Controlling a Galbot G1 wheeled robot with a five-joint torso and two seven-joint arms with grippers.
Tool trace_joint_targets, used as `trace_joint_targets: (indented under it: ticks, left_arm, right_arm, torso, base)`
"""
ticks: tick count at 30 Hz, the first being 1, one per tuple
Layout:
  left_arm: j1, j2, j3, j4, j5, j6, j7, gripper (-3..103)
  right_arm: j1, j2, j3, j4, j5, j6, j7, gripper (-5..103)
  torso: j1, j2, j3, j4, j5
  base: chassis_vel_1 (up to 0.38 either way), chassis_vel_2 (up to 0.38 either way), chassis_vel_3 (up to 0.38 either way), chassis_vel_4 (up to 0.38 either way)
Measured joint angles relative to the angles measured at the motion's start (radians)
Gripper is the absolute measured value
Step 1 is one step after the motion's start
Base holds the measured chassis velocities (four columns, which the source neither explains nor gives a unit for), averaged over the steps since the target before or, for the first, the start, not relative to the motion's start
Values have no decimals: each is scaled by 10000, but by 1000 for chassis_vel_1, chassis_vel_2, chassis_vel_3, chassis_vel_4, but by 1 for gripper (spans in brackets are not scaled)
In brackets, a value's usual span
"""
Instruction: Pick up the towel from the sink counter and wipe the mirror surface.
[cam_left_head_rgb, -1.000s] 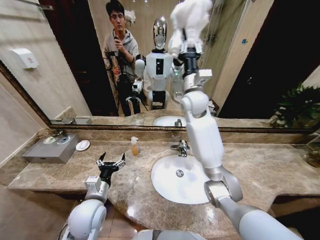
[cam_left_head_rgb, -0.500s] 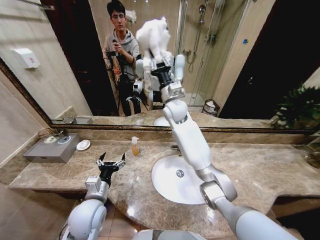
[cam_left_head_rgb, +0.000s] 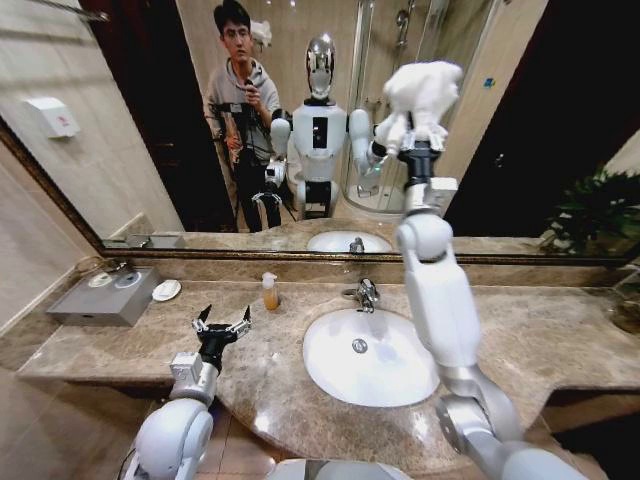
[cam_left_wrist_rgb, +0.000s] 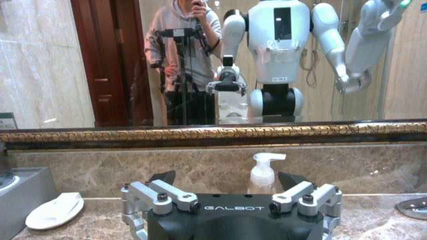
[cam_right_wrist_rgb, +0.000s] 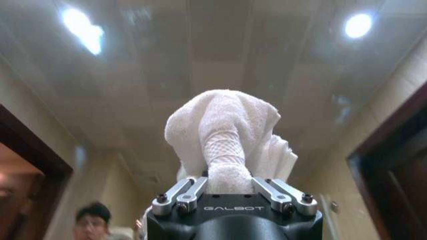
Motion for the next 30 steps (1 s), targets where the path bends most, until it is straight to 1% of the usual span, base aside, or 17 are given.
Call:
trace_joint_targets:
  ticks: [2, 4, 7, 9, 10, 13, 14, 15, 16, 18, 19, 20, 21, 23, 26, 30]
  left_arm:
    - [1, 0, 0, 0, 0, 0, 0, 100]
    - [2, 0, 0, 0, 0, 0, 0, 100]
    - [3, 0, -1, 0, 0, 0, 0, 100]
    - [3, 2, -1, 0, 0, 0, 0, 100]
    - [3, 2, -1, 0, 0, 0, 0, 100]
    - [3, 0, -1, 0, 0, 0, 0, 100]
    - [2, 0, -1, 0, 0, 0, -2, 100]
    - [2, 0, -1, 0, 0, 0, -2, 100]
    - [3, 0, 1, 0, -1, 0, 2, 100]
    - [3, 1, 0, -1, 0, 0, 1, 100]
    - [3, 1, 0, -1, 0, 0, 1, 100]
    - [4, 1, 0, 0, 0, 0, 1, 100]
    - [3, 0, 0, 0, 0, 0, 0, 100]
    - [2, 1, -1, 0, 0, 0, 0, 100]
    - [3, 0, 0, 0, 0, 0, 0, 100]
    - [2, 0, 0, 0, 0, 0, 0, 100]
  right_arm:
    - [-138, 30, -202, 348, 143, 98, -120, 18]
    - [-185, 220, -523, 552, 201, 250, -317, 18]
    - [-86, 390, -713, 499, 200, 312, -423, 18]
    - [369, 665, -919, 65, 166, 439, -621, 18]
    - [369, 665, -919, 65, 166, 439, -621, 18]
    - [1186, 1066, -1101, -872, 54, 666, -795, 18]
    - [1802, 1430, -1195, -1599, -188, 917, -907, 18]
    - [1802, 1430, -1195, -1599, -188, 917, -907, 18]
    - [2045, 1595, -1218, -1885, -344, 1042, -952, 18]
    - [2822, 2205, -1220, -2945, -939, 1396, -1000, 18]
    - [2822, 2205, -1220, -2945, -939, 1396, -1000, 18]
    - [3052, 2389, -1200, -3238, -1156, 1500, -999, 18]
    - [3150, 2441, -1187, -3362, -1254, 1537, -999, 18]
    - [3488, 2528, -1197, -3844, -1649, 1654, -985, 18]
    - [3578, 2532, -1303, -4043, -1838, 1751, -986, 18]
    - [3563, 2527, -1708, -4300, -2061, 2019, -1064, 18]
  torso:
    - [-3, 0, -1, 3, -2]
    - [-9, 1, -4, 5, -3]
    - [-10, 1, -3, 5, -4]
    - [-10, 1, -3, 3, -4]
    - [-10, 1, -3, 3, -4]
    - [-9, 1, -2, 2, -5]
    - [-6, 0, -1, 4, -6]
    - [-6, 0, -1, 4, -6]
    - [-5, 0, -2, 2, -5]
    - [-5, 1, -2, 5, -7]
    - [-5, 1, -2, 5, -7]
    - [-5, 0, -2, 6, -7]
    - [-5, 1, -2, 7, -9]
    - [-11, 3, -4, -4, -6]
    - [-12, 4, -6, -7, -5]
    - [-12, 4, -5, -3, -3]
  base:
    - [0, 0, 0, 0]
    - [0, 0, 0, 0]
    - [0, 0, 0, 0]
    - [0, 0, 0, 0]
    - [0, 0, 0, 0]
    - [0, 0, 0, 0]
    - [0, 0, 0, 0]
    - [0, 0, 0, 0]
    - [0, 0, 0, 0]
    - [0, 0, 0, 0]
    - [0, 0, 0, 0]
    - [0, 0, 0, 0]
    - [0, 0, 0, 0]
    - [0, 0, 0, 0]
    - [0, 0, 0, 0]
    - [0, 0, 0, 0]
